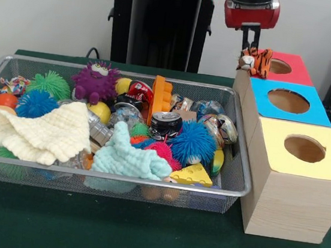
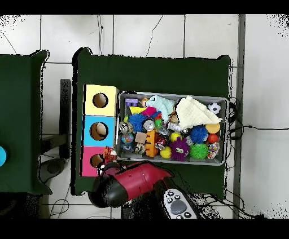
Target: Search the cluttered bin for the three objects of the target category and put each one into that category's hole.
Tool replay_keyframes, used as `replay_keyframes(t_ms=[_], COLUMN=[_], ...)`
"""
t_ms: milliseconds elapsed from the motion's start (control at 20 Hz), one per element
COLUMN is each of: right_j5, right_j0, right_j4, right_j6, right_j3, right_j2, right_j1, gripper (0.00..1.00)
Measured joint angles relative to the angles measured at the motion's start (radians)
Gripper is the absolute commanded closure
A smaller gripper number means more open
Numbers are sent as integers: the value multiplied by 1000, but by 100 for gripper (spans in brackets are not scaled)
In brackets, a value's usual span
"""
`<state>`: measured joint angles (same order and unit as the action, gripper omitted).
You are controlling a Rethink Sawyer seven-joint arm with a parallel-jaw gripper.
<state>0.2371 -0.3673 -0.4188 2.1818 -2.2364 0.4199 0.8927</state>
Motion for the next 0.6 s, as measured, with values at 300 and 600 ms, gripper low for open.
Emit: replay_keyframes(t_ms=[300, 600], right_j5=[0, 0], right_j0=[33, 45], right_j4=[0, 0], right_j6=[0, 0], right_j3=[0, 0], right_j2=[0, 0], right_j1=[3, 9], gripper=[100, 100])
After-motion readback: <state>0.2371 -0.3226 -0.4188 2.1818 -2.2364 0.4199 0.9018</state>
